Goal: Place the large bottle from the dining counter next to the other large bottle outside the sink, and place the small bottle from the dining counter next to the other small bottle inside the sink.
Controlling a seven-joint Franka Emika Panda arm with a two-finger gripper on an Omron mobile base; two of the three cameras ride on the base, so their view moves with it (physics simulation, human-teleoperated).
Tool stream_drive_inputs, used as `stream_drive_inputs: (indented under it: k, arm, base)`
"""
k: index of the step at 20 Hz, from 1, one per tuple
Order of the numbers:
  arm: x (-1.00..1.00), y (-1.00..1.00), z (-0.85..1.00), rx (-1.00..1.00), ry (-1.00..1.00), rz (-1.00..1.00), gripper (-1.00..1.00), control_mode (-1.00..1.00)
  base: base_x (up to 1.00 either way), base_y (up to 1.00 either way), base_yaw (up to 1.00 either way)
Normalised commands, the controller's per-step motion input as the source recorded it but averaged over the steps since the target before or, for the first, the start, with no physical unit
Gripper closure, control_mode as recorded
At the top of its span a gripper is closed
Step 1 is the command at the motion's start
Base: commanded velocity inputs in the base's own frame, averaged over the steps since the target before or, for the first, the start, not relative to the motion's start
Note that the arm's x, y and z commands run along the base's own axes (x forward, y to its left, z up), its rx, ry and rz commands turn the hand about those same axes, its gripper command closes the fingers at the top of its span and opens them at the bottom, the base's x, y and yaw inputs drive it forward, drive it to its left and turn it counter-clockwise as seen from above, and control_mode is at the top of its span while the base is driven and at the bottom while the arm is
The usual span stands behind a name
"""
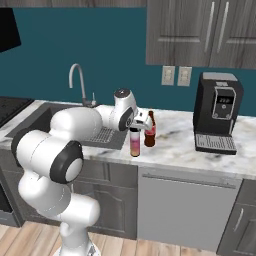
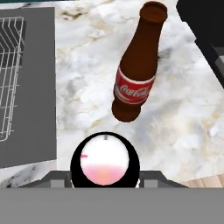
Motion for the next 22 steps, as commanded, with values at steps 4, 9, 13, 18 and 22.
stream_drive_inputs:
  k: [4,9,13,18,22]
  arm:
    - [0.00,0.00,0.00,0.00,0.00,0.00,1.00,1.00]
    - [0.00,0.00,0.00,0.00,0.00,0.00,1.00,1.00]
    - [0.00,0.00,0.00,0.00,0.00,0.00,1.00,1.00]
    - [0.00,0.00,0.00,0.00,0.00,0.00,1.00,1.00]
    - [0.00,0.00,0.00,0.00,0.00,0.00,1.00,1.00]
  base:
    - [0.34,0.18,0.00]
    - [0.23,0.11,0.00]
    - [0.11,0.09,0.00]
    - [0.10,0.05,0.00]
    - [0.13,0.02,0.00]
